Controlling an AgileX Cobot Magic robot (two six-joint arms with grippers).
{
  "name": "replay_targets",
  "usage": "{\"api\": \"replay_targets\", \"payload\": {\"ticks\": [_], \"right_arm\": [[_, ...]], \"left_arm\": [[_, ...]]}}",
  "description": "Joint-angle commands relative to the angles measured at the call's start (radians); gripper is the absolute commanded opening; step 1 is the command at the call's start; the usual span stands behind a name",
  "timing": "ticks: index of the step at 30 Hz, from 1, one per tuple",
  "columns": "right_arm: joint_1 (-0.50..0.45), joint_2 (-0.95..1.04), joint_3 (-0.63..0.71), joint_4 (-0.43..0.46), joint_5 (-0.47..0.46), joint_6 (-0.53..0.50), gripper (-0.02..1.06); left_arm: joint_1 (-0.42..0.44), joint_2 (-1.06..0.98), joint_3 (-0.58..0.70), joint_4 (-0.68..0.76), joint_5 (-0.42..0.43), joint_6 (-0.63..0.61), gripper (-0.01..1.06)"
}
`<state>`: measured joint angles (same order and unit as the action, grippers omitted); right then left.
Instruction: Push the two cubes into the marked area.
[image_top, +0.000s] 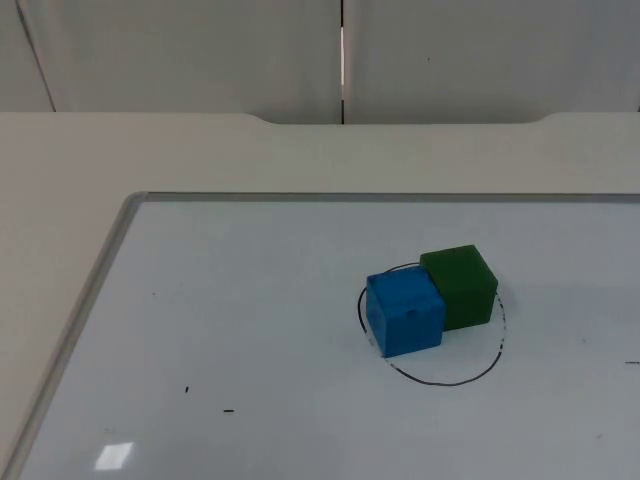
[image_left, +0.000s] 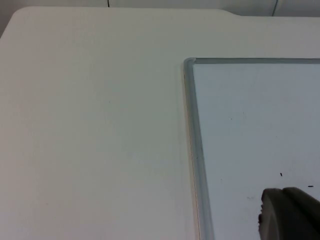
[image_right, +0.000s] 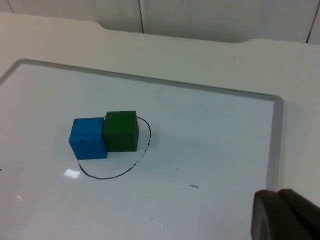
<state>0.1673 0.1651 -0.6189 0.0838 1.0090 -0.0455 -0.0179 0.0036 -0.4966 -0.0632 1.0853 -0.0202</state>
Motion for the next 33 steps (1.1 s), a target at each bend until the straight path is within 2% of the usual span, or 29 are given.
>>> {"api": "replay_targets", "payload": {"ticks": [1, 6, 10, 26, 28, 29, 33], "right_arm": [[-0.005, -0.036, 0.013, 0.005, 0.021, -0.012, 0.00], [-0.005, -0.134, 0.069, 0.003, 0.038, -0.022, 0.00], [-0.005, -0.165, 0.081, -0.016, 0.097, -0.026, 0.00], [-0.005, -0.165, 0.102, -0.034, 0.071, -0.055, 0.00], [-0.005, -0.165, 0.102, -0.041, 0.071, -0.047, 0.00], [-0.005, -0.165, 0.102, -0.071, 0.071, -0.007, 0.00], [-0.005, -0.165, 0.102, -0.111, 0.071, 0.046, 0.00]], "left_arm": [[-0.004, -0.004, 0.003, 0.002, -0.014, -0.004, 0.00], [-0.004, -0.004, 0.003, 0.002, -0.014, -0.004, 0.00], [-0.004, -0.004, 0.003, 0.002, -0.014, -0.004, 0.00], [-0.004, -0.004, 0.003, 0.002, -0.014, 0.000, 0.00], [-0.004, -0.004, 0.003, 0.002, -0.014, 0.000, 0.00], [-0.004, -0.004, 0.003, 0.002, -0.014, 0.000, 0.00], [-0.004, -0.004, 0.003, 0.002, -0.014, 0.000, 0.00]]}}
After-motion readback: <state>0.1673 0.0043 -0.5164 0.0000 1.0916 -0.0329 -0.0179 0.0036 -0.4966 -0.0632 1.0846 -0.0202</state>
